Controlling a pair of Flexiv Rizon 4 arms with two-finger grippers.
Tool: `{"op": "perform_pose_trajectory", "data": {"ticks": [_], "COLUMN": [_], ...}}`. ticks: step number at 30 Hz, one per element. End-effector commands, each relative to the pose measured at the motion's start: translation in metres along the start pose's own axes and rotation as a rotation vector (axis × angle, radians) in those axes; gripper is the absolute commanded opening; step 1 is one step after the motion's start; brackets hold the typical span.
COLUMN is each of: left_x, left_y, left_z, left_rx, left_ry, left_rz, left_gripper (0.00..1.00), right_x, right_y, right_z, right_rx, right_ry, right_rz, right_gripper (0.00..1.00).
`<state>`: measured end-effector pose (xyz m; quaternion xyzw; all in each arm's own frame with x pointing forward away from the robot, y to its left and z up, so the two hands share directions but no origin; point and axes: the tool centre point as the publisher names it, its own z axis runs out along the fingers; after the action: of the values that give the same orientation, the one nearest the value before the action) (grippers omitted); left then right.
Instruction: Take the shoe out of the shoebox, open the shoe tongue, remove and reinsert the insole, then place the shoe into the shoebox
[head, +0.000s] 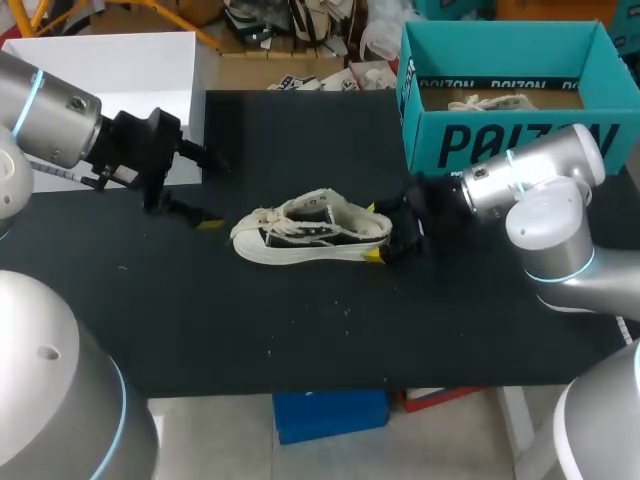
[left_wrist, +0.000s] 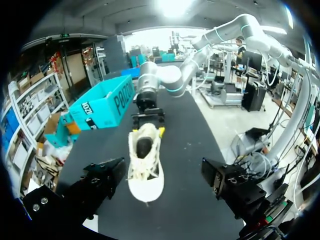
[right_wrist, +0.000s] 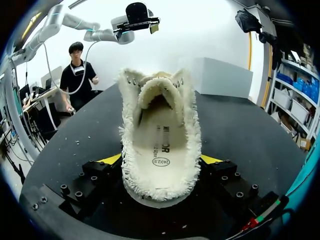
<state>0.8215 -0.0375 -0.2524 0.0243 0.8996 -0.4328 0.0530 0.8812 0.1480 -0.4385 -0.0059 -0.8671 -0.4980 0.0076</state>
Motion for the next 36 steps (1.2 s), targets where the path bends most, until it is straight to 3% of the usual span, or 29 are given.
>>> {"op": "perform_pose_trajectory", "data": {"ticks": [1,7,10,23,26,29,30,32,33,36], "left_x": [0.006,0.009,0.015,0.015,0.006,0.002,0.000,-0.001,-0.001,0.001], "left_y": [-0.017,-0.035,-0.047,-0.047,-0.045,-0.033,-0.029,-0.024,-0.020,-0.013], "left_z": [0.000,0.008,0.017,0.017,0.042,0.060,0.063,0.066,0.070,0.074], "left_rx": [-0.049,-0.196,-0.159,-0.159,-0.520,-0.787,-0.835,-0.822,-0.850,-0.885], "left_ry": [-0.050,-0.154,-0.111,-0.111,-0.261,-0.375,-0.384,-0.393,-0.380,-0.388], "left_rz": [-0.030,-0.270,-0.283,-0.283,-0.538,-0.792,-0.881,-1.033,-1.102,-1.175], "left_gripper": [1.00,1.00,1.00,1.00,1.00,1.00,1.00,1.00,1.00,1.00], "right_x": [-0.002,-0.002,-0.002,-0.002,-0.002,-0.002,-0.002,-0.002,-0.002,-0.002], "right_y": [0.000,0.000,0.000,0.000,0.000,0.000,0.000,0.000,0.000,0.000], "right_z": [0.003,0.003,0.003,0.003,0.003,0.003,0.003,0.003,0.003,0.003], "right_rx": [0.001,0.001,0.001,0.001,0.001,0.001,0.001,0.001,0.001,0.001], "right_ry": [0.002,0.002,0.002,0.002,0.002,0.002,0.002,0.002,0.002,0.002], "right_rz": [0.001,0.001,0.001,0.001,0.001,0.001,0.001,0.001,0.001,0.001], "right_gripper": [0.00,0.00,0.00,0.00,0.00,0.00,0.00,0.00,0.00,0.00]}}
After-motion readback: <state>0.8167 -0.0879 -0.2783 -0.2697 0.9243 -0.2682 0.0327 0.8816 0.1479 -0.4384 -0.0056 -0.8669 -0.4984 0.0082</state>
